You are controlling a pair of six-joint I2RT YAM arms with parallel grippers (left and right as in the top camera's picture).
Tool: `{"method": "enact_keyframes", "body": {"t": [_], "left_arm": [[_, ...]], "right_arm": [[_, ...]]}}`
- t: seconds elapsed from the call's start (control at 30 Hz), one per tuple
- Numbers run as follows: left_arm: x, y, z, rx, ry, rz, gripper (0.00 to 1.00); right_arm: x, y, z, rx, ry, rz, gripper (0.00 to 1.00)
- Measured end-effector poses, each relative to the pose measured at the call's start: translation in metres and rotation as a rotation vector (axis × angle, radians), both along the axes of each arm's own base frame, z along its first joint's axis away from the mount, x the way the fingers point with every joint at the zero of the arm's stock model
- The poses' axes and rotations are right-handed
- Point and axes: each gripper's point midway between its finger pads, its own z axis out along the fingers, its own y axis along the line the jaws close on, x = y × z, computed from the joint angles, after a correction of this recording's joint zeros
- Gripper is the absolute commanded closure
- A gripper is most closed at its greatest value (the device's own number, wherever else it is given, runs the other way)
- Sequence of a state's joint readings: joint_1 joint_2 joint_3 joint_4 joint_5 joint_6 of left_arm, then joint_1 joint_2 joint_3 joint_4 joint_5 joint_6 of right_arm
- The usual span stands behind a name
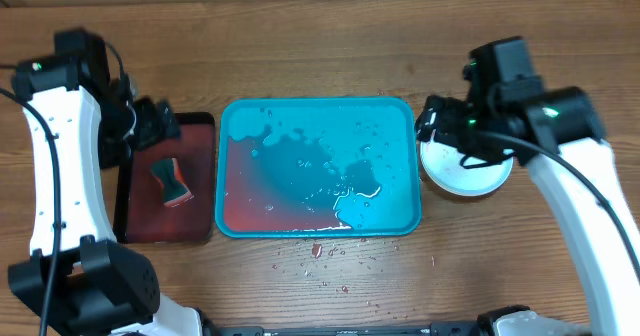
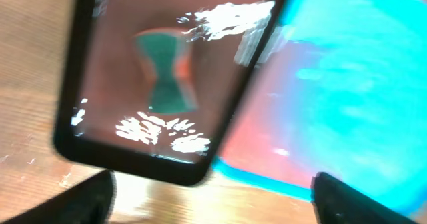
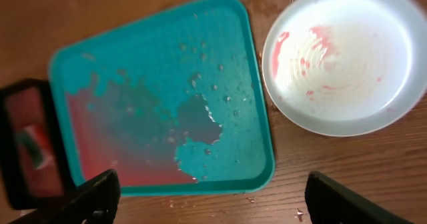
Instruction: Clean dirty plates on tray and stack at the side
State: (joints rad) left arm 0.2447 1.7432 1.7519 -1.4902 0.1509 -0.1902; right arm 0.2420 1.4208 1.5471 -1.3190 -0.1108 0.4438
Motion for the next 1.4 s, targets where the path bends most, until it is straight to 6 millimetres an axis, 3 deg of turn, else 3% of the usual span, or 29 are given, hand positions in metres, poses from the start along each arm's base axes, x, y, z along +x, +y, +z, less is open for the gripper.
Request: {"method": "enact_keyframes", "body": {"t": [0.1, 0.2, 0.3, 0.4, 0.67, 0.93, 1.2, 1.4], "left_arm": [[0.014, -0.029, 0.025, -0.08, -0.093, -0.056, 0.0], [0.032, -0.049, 0.034, -0.126, -0.174, -0.098, 0.0], [0.05, -0.058, 0.04, -0.142, -0.25, -0.121, 0.0], [0.056, -0.062, 0.042, -0.153, -0.276, -0.13, 0.0], [0.055, -0.064, 0.043, -0.164, -0.278, -0.132, 0.0], [0.055, -0.064, 0.043, -0.164, -0.278, -0.132, 0.0], [0.055, -0.065, 0.043, -0.167, -0.278, -0.133, 0.0], [0.056, -0.065, 0.043, -0.167, -0.279, -0.133, 0.0]], "right_arm": [[-0.019, -0.007, 0.042, 0.011, -0.097, -0.005, 0.0], [-0.046, -0.014, 0.075, 0.033, -0.19, -0.008, 0.0], [-0.068, -0.02, 0.096, 0.05, -0.27, -0.01, 0.0], [-0.084, -0.025, 0.111, 0.064, -0.334, -0.012, 0.0], [-0.096, -0.027, 0.12, 0.075, -0.379, -0.013, 0.0], [-0.098, -0.035, 0.107, 0.027, -0.321, -0.036, 0.0], [-0.075, -0.052, 0.126, -0.023, -0.609, -0.07, 0.0], [-0.072, -0.058, 0.106, -0.061, -0.829, -0.029, 0.0]]}}
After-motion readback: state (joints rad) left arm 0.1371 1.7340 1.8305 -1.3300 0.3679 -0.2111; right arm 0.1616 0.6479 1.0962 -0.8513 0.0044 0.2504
